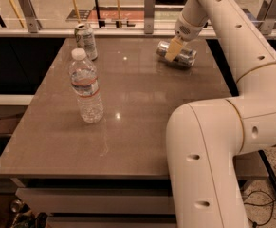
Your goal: Place redbull can upright
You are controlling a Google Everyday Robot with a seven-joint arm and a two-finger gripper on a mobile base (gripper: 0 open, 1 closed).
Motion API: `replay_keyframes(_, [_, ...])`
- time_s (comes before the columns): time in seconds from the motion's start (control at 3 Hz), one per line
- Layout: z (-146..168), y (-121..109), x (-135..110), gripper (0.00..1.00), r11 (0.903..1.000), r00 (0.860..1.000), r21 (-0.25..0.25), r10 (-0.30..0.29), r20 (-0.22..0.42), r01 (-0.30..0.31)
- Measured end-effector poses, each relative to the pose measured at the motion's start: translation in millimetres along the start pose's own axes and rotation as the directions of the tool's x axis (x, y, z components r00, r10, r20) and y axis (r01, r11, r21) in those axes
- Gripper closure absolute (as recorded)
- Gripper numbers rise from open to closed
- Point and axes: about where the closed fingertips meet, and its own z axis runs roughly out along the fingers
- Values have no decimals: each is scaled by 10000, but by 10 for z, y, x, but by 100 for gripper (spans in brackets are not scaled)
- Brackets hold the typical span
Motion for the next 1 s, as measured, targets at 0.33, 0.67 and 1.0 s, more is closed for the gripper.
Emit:
replay_keyframes(0.33, [-214,-92,46,100,9995,9972,245,176,723,-194])
replay_keyframes(0.67, [-465,-184,105,100,9976,9870,545,331,1571,-421])
replay_keyframes(1.0, [-717,-259,114,100,9949,9572,931,106,2894,-391])
